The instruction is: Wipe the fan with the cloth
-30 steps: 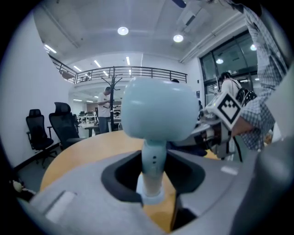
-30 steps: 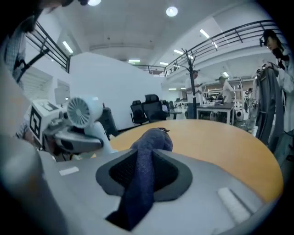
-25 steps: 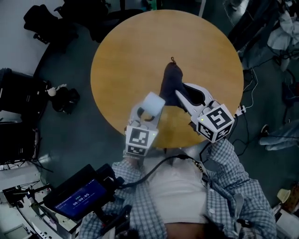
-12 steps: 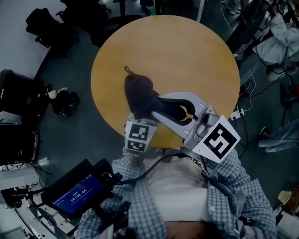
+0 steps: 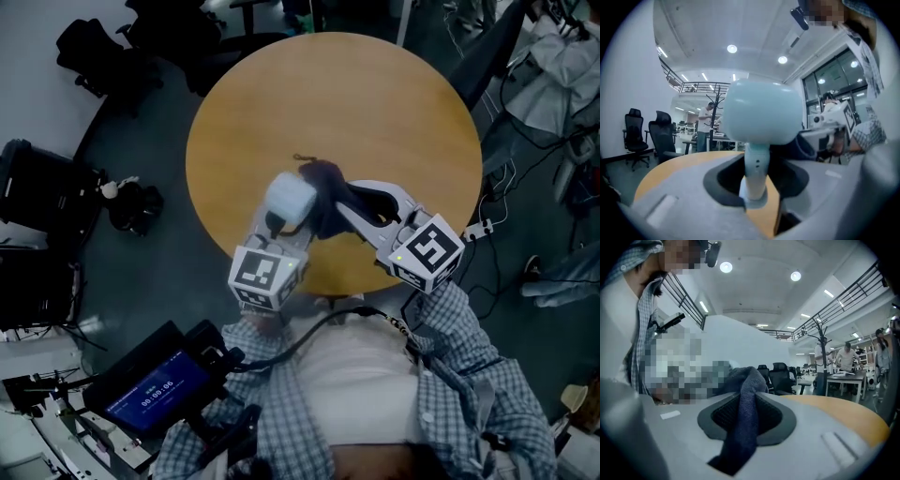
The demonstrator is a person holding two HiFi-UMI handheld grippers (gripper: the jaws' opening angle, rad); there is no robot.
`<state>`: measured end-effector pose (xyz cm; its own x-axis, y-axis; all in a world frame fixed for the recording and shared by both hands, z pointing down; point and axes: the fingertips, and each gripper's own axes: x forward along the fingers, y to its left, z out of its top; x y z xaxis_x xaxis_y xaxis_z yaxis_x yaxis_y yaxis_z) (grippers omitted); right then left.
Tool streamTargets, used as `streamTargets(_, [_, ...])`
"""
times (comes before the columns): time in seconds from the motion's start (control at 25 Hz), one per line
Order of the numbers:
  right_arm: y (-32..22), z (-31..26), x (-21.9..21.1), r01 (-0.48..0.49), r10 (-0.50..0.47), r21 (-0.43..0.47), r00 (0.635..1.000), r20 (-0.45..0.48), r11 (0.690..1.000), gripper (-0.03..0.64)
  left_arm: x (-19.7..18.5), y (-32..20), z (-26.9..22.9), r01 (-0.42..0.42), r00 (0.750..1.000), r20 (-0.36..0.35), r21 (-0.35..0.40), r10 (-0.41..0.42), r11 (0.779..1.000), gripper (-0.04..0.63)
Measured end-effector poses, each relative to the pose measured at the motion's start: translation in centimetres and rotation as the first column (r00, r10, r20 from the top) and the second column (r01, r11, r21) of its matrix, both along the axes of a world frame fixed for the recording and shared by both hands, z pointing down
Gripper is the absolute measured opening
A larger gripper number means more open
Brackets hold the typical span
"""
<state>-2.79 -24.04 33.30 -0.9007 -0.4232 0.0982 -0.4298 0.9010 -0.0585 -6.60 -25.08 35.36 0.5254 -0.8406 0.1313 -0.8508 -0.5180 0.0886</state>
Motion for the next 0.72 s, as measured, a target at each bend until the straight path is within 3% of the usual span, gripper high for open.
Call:
streamTargets(0.2, [-1.2, 6.5, 0.5, -0.045, 0.036, -0.123, 0.996, -0.079, 0.991, 0.092, 0.4, 0.4, -1.0, -0.039, 0.999, -0.028, 0.038, 0.04, 0.999, 0.144])
streamTargets(0.36, [-2.6, 8.2, 2.4, -0.079, 0.059, -0.153, 0.99, -0.129, 0.985, 0.092, 0.7, 0.6, -0.4, -0.076, 0.997, 0.039, 0.065, 0.073, 0.995, 0.144])
streamTargets(0.44, [-2.6, 4.9, 3.3, -0.066, 0.056, -0.101, 0.994, -0.093, 0.993, 0.092, 0.8, 1.3, -0.2, -0.103, 0.992, 0.076, 0.066, 0.098, 0.993, 0.144])
streamTargets(0.56, [-0.8, -3.9, 3.2, 0.025, -0.023, 0.073, 0.999, -0.029, 0.997, 0.092, 1.1, 3.2, -0.3, -0.141, 0.982, 0.135, 0.063, 0.132, 0.988, 0.144])
streamTargets(0.72, [2.8, -13.7, 0.9, 0.201, -0.2, 0.24, 0.979, -0.031, 0.95, 0.092, 1.8, 4.0, 0.3, -0.184, 0.967, 0.192, 0.055, 0.17, 0.981, 0.144])
